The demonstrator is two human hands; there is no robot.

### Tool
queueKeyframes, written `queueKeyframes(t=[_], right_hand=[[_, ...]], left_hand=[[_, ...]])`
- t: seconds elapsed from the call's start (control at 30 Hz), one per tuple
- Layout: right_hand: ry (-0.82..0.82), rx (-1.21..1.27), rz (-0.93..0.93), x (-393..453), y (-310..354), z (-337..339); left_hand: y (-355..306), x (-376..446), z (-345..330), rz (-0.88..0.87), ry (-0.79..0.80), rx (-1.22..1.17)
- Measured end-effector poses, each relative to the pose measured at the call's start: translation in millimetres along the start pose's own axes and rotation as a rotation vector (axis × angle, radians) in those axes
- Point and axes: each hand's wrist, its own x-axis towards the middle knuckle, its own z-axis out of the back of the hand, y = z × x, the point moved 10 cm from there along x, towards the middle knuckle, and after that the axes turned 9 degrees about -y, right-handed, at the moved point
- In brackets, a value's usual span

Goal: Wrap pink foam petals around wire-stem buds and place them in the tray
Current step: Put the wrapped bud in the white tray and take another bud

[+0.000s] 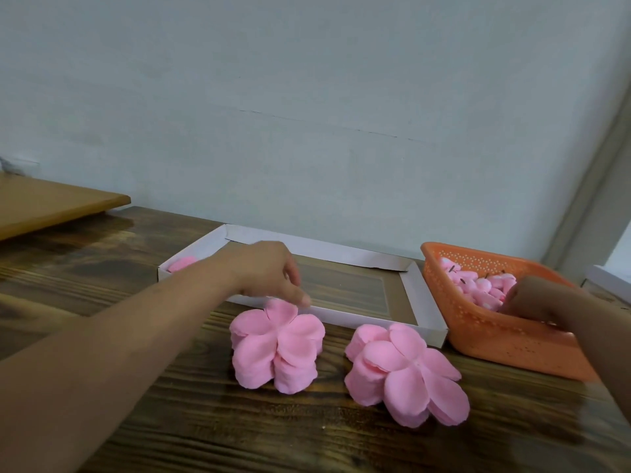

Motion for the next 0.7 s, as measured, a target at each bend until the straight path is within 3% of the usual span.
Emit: queueKeyframes(t=[0.13,0.3,0.4,0.7], right_hand=[[-0.013,0.013,0.08,10.3,3.6,-8.1],[-0.008,-0.054,0.073,16.6,0.4,-10.1],[-0.012,-0.034,0.047,18.4,-0.9,-10.7],[0.009,-0.023,-0.03,17.7,2.1,-1.9]], left_hand=[[-18.2,-4.7,-18.4,-0.105,0.046,0.152],[-12.0,-1.7,-22.6,-0.118,0.004,0.207],[-7.4,-1.4,-34.1,-0.109,0.07,0.2],[-18.4,-0.8,-39.6,-0.197,0.046,0.185]])
